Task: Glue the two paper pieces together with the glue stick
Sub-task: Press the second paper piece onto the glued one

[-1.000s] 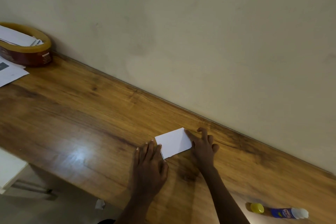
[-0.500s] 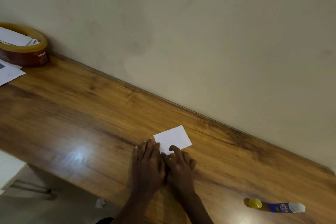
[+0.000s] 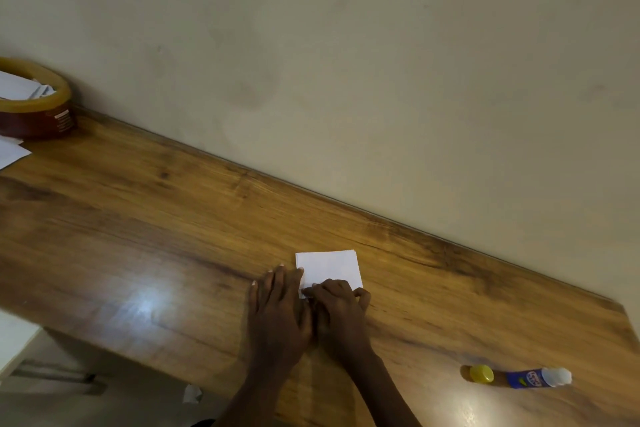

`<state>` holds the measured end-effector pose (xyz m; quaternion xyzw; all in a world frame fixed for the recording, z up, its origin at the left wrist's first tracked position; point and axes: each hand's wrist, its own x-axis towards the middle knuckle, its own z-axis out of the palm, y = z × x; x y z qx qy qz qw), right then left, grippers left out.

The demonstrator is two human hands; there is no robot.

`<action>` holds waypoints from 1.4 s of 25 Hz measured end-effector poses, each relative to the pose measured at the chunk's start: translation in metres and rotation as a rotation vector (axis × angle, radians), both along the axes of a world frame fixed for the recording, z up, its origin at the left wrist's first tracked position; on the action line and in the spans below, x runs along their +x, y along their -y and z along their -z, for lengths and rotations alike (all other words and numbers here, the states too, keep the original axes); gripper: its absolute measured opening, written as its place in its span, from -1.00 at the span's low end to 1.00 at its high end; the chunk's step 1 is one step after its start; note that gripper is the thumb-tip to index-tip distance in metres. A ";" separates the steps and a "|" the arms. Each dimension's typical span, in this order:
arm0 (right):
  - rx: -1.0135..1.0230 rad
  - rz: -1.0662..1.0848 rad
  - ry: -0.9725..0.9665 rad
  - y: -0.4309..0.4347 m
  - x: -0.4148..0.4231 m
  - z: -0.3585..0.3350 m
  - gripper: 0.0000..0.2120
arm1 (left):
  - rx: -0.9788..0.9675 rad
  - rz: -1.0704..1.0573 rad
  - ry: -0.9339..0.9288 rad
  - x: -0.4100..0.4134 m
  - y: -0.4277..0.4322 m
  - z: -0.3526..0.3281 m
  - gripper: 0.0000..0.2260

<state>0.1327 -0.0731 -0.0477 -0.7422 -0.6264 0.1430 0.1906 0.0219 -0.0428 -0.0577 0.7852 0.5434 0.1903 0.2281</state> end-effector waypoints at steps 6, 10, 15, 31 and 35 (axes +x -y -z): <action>-0.034 0.067 -0.024 0.004 -0.008 -0.001 -0.70 | -0.006 -0.003 0.049 0.000 0.001 -0.005 -0.52; 0.028 0.216 -0.044 0.000 -0.021 -0.004 -0.70 | -0.001 0.003 0.008 -0.001 0.000 -0.006 -0.46; 0.113 0.608 -0.251 -0.016 0.000 -0.013 -0.61 | 0.028 0.002 -0.019 0.001 0.000 -0.006 -0.53; -0.186 0.591 -0.441 0.006 0.016 -0.021 -0.72 | 0.010 -0.007 -0.033 0.003 0.000 -0.005 -0.53; -0.112 0.636 -0.478 0.033 0.019 -0.018 -0.77 | -0.025 -0.016 -0.024 0.002 -0.001 -0.001 -0.52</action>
